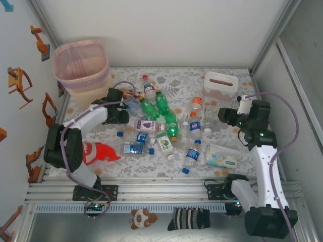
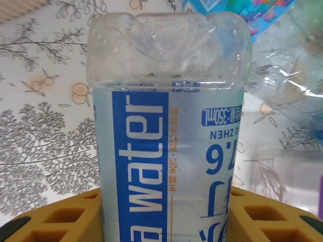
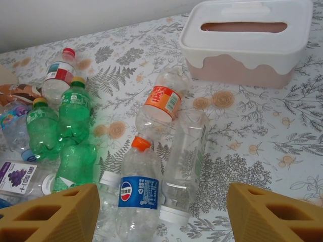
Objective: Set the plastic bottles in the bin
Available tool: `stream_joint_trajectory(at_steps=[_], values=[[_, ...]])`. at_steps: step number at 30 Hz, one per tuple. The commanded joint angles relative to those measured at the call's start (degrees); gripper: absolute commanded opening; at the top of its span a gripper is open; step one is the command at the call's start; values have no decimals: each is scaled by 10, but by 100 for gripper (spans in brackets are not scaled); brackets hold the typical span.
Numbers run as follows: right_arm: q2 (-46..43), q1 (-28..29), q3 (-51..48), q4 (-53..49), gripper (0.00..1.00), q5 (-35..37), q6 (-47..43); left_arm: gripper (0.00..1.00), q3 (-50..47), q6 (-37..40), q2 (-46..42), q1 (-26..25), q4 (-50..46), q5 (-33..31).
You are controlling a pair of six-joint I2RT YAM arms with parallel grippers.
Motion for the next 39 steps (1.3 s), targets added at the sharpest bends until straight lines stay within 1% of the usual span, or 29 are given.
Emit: stream_joint_trajectory(at_steps=[1, 8, 13, 15, 18, 25, 29, 34, 36, 39], values=[[-1, 5, 16, 11, 67, -20, 2, 49, 27, -5, -46, -5, -36, -12], [-12, 6, 29, 11, 67, -24, 8, 48, 61, -4, -144, -15, -61, -4], [-27, 7, 33, 3, 67, -21, 7, 48, 122, 7, -184, -15, -87, -23], [-32, 6, 34, 0, 67, -18, 7, 47, 145, 14, -195, -15, -87, -40], [-36, 6, 34, 2, 67, -13, 9, 47, 181, 29, -204, -15, -86, -82], [-37, 7, 39, 11, 67, 0, 28, 47, 264, 96, -201, -10, -75, -172], [-30, 6, 46, 19, 67, 2, 37, 46, 296, 135, -196, 1, -38, -195], [-12, 6, 63, 24, 67, 8, 39, 43, 329, 166, -180, 24, 11, -211], [-9, 7, 64, 31, 67, 10, 45, 41, 322, 183, -178, 30, 52, -224], [-5, 7, 67, 40, 66, 13, 52, 41, 293, 229, -176, 33, 144, -258]])
